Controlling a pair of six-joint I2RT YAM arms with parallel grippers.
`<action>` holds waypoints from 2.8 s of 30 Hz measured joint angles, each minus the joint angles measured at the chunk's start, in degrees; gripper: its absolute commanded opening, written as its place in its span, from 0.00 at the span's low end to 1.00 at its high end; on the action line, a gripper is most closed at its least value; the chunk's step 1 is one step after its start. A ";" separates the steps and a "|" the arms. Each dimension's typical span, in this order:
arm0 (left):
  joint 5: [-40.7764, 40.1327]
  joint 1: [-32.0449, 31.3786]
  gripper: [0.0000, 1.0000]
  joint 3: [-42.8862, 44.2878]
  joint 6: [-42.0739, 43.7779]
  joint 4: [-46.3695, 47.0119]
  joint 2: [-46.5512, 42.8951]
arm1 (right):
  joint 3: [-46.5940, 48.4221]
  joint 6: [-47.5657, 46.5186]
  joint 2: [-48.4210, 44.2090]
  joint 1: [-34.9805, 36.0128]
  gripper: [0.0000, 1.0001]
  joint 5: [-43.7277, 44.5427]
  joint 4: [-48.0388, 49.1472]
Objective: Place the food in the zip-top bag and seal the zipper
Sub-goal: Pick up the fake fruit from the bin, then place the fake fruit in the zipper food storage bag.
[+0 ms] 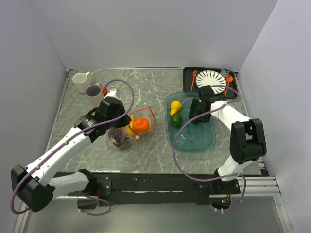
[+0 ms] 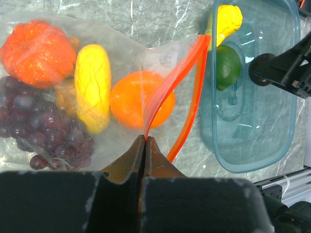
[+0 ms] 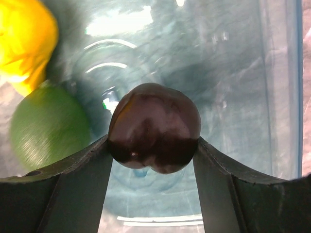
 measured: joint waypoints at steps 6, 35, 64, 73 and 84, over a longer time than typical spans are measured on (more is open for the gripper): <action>0.00 0.00 0.01 0.00 0.00 -0.02 0.00 | -0.55 -0.57 -5.38 1.03 0.50 -1.86 -0.94; 0.02 0.00 0.01 0.00 -0.02 -0.04 -0.83 | 5.73 5.81 -11.13 21.22 0.52 -21.57 1.99; -4.02 0.00 0.01 0.00 -0.07 -1.79 -3.54 | 22.45 6.38 7.54 34.77 0.78 -26.34 4.96; -4.87 0.00 0.01 0.00 -0.04 -1.81 -3.54 | 22.69 5.07 7.52 34.86 0.89 -24.09 3.76; -4.98 0.00 0.01 0.00 -0.07 -1.79 -3.54 | 17.64 5.49 -0.46 32.13 0.92 -13.33 1.49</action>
